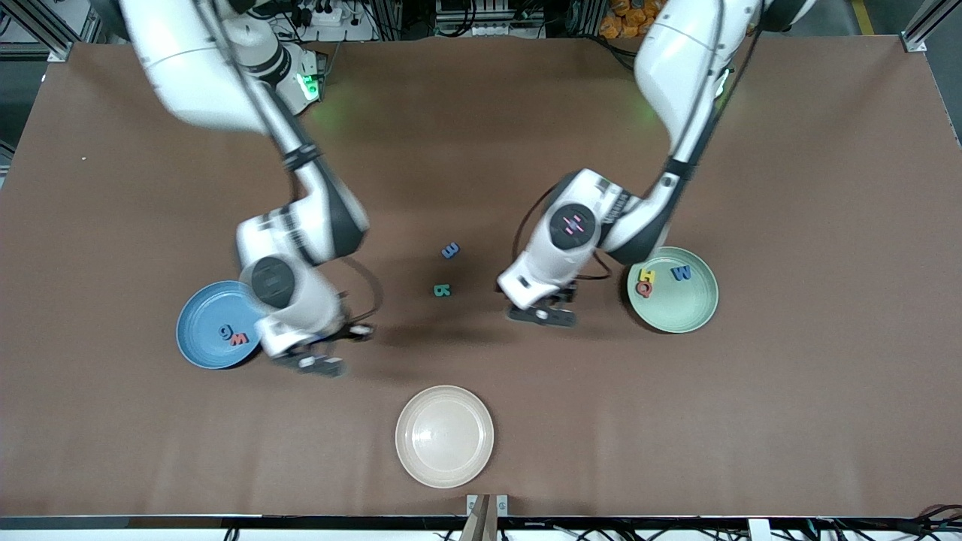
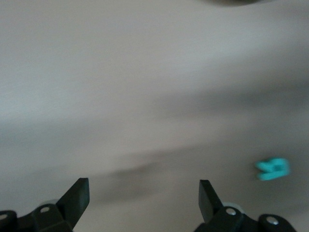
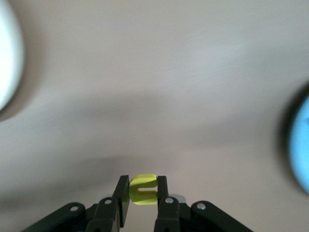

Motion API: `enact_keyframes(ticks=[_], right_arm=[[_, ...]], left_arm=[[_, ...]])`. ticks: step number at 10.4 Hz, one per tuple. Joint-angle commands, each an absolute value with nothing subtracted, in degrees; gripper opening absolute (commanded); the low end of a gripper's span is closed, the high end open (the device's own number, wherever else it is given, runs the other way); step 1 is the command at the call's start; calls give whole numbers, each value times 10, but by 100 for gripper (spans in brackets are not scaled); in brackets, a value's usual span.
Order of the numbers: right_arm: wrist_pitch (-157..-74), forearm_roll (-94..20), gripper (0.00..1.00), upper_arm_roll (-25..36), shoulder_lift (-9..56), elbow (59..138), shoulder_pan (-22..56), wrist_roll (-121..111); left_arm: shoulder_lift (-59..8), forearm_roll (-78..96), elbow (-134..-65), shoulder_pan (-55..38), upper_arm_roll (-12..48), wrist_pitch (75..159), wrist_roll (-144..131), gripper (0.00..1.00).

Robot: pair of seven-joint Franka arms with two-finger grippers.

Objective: Sort upper and lower case letters into plates
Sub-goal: 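Carry the yellow c to the blue plate while the left gripper grasps R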

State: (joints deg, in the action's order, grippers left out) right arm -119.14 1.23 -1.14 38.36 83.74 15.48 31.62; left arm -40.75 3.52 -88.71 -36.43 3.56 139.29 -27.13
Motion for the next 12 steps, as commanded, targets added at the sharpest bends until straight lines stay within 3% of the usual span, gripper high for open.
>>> enact_keyframes(ticks=[1,3,5,7,8,9,10,12], right_arm=[[-1186,19,0,-23,351,894,78,252],[-1235,36,0,-23,333,945,5,133],[-1238,36,0,-23,332,961,-49,37],[-1242,36,0,-24,335,996,-78,-3],[-1245,35,12,-24,332,1006,-79,-4],[-1244,35,94,-24,333,1006,-80,-4],[-1244,35,100,-24,333,1005,-82,-24],[-1245,35,100,-24,333,1004,-91,-50]], left_arm=[[-442,14,-853,-397,30,1474,-268,100],[-456,-58,-850,-412,30,1549,-263,100],[-488,-112,-849,-440,30,1650,-262,100],[-517,-122,-849,-475,19,1700,-263,100],[-528,-124,-848,-495,-2,1722,-263,100],[-531,-126,-848,-501,-13,1723,-261,100],[-540,-143,-848,-501,-14,1724,-260,100],[-551,-183,-853,-500,-15,1724,-260,100]])
